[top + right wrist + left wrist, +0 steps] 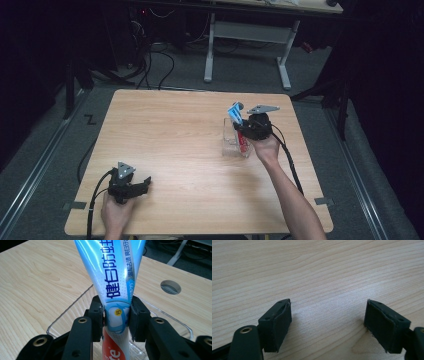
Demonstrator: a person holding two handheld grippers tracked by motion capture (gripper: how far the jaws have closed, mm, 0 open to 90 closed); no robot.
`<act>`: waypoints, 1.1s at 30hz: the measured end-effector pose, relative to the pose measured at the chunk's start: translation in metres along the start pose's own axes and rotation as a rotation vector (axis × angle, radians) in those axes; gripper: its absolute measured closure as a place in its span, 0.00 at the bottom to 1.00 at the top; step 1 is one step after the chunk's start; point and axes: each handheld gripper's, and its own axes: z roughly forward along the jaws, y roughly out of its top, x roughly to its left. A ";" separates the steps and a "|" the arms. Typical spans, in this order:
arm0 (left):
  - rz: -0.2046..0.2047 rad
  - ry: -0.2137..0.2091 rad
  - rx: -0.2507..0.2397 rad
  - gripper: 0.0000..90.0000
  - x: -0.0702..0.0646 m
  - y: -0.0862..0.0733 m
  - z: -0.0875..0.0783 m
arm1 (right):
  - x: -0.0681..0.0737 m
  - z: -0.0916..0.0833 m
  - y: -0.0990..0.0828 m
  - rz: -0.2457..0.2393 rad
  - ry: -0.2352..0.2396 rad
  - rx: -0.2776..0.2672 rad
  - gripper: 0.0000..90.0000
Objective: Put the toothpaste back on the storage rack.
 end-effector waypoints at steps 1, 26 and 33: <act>0.000 -0.001 0.001 0.25 0.000 0.000 0.000 | 0.001 0.001 0.000 0.001 0.002 0.003 0.75; 0.001 -0.001 0.001 0.25 0.000 0.000 0.000 | 0.007 0.003 0.002 0.001 0.040 -0.011 0.66; 0.000 -0.001 0.001 0.25 0.000 0.000 0.000 | 0.004 -0.009 0.004 0.015 0.039 -0.042 0.61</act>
